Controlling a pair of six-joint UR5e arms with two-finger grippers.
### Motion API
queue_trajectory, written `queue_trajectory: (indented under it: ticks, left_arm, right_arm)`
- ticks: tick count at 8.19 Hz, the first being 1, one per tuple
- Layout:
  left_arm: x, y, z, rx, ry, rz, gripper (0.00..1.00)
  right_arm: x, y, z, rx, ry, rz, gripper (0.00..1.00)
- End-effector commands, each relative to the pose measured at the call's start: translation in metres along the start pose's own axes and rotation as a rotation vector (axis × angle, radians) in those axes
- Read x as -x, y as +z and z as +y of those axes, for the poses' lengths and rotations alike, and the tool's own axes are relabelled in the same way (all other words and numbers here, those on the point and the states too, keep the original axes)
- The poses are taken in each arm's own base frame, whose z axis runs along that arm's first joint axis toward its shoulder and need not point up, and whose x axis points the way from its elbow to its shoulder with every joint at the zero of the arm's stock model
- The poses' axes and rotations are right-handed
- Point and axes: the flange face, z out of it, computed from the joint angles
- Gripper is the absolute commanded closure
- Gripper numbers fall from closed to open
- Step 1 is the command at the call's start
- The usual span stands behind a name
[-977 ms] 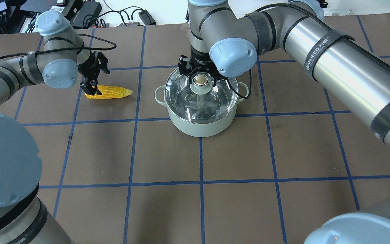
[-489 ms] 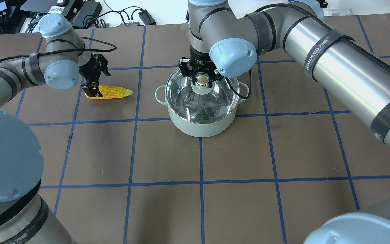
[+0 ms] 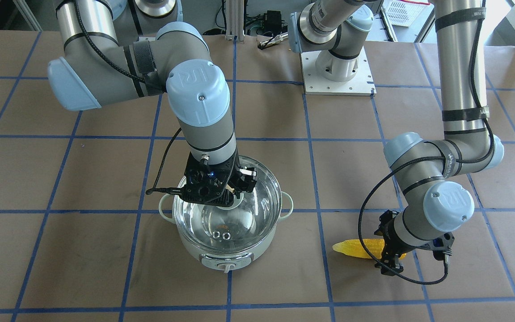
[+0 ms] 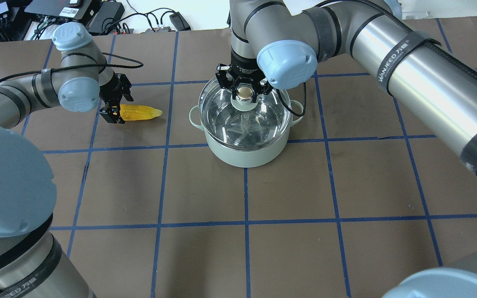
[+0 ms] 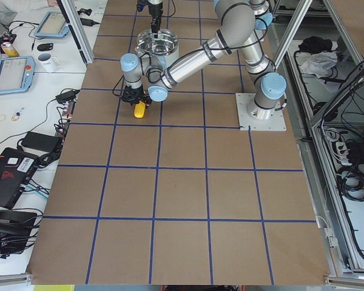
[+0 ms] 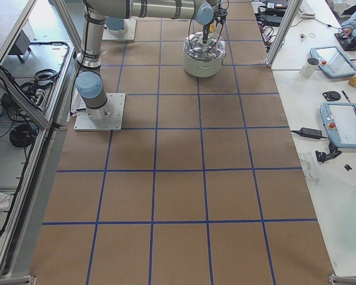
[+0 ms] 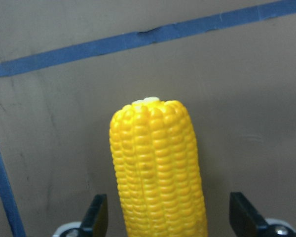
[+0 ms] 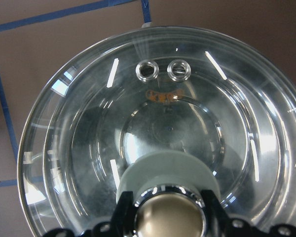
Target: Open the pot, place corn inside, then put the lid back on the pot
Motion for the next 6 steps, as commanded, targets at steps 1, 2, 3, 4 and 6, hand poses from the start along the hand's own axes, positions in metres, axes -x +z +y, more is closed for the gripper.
queue_trajectory:
  ticks: [1,2,3,4,6]
  left_arm:
    - [-0.001,0.001,0.001,0.01,0.002,0.002,0.94]
    - [-0.001,0.001,0.001,0.012,0.0,0.001,1.0]
    - [0.0,-0.001,0.001,0.008,-0.003,0.001,1.0]
    - [0.0,-0.018,0.001,-0.009,-0.003,0.022,1.0]
    - [0.008,-0.082,0.003,-0.047,-0.007,0.11,1.0]
  right_arm:
    - [-0.029,-0.056,0.001,-0.006,-0.067,0.016,0.73]
    - [-0.066,-0.086,-0.004,0.001,-0.078,0.024,0.73]
    - [-0.106,-0.112,-0.012,-0.008,-0.127,0.051,0.73]
    - [-0.146,-0.13,-0.019,-0.013,-0.165,0.102,0.73]
    - [-0.207,-0.16,-0.023,-0.003,-0.175,0.139,0.73]
